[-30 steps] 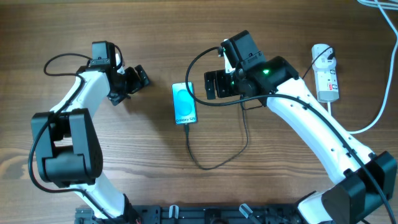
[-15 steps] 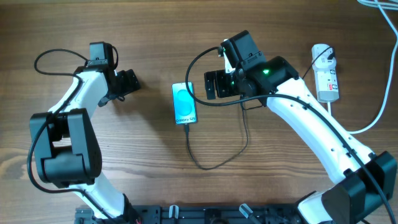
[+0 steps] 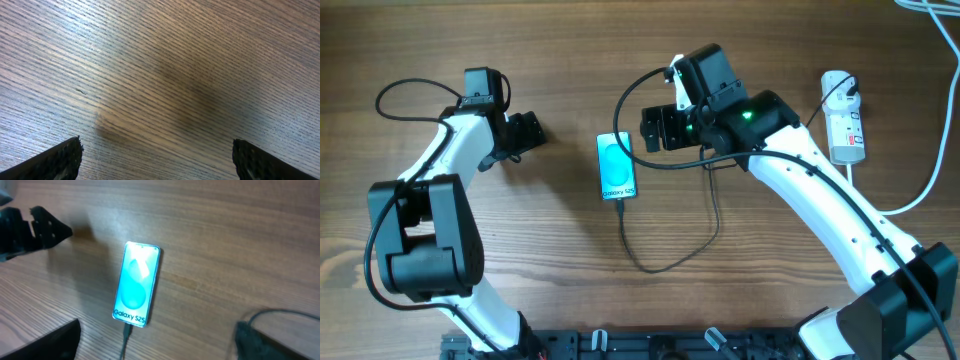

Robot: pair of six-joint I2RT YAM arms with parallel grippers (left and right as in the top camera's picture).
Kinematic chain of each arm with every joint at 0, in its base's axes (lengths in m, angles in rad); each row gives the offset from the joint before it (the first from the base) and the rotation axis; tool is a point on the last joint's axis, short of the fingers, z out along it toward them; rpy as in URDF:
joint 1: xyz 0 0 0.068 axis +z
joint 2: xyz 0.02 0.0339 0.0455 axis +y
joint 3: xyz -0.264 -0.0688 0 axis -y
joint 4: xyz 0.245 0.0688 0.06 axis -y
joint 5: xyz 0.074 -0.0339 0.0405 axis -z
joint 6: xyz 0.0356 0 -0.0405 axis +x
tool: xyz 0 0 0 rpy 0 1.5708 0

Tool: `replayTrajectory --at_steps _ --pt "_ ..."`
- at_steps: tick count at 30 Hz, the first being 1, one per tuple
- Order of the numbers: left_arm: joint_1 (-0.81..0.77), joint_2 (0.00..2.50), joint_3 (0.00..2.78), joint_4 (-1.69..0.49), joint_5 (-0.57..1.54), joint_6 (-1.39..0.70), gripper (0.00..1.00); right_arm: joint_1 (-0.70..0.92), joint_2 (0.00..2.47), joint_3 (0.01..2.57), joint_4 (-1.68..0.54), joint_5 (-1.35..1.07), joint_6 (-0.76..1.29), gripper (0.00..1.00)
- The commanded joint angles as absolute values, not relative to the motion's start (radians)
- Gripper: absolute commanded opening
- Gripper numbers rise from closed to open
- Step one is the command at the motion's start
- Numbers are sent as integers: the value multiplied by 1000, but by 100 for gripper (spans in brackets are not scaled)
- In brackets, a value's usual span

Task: Plug charger to phone and switch on socket
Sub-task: 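Move the right gripper over the white power strip's switch, then press down the socket switch beside the charger with the right gripper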

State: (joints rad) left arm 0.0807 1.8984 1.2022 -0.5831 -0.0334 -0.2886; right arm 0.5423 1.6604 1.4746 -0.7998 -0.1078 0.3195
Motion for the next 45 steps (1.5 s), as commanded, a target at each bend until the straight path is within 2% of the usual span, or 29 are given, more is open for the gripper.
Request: replayTrajectory --at_steps 1,7,11,18,22,25,26,34,45 --pt "85 1897 1216 -583 -50 -269 100 528 1665 1539 -855 -73 292 81" --pt "85 1897 1216 -583 -50 -269 100 456 1666 1910 -1189 110 324 81" --pt "85 1897 1216 -583 -51 -269 100 315 1666 2128 -1349 113 356 81" --pt "85 1897 1216 -583 -50 -269 100 -17 1731 2146 -1438 113 403 81" --pt "85 1897 1216 -583 -51 -269 100 -151 1847 2146 -1457 113 395 83" --pt "85 1897 1216 -583 -51 -269 100 -235 1966 2145 -1478 113 392 98" --pt "85 1897 1216 -583 -51 -269 100 -257 2005 2145 -1480 113 393 100" --pt "85 1897 1216 -583 -51 -269 100 -377 2247 2145 -1460 113 393 100" --pt "85 1897 1216 -583 -51 -269 100 -426 2343 2079 -1306 97 456 100"
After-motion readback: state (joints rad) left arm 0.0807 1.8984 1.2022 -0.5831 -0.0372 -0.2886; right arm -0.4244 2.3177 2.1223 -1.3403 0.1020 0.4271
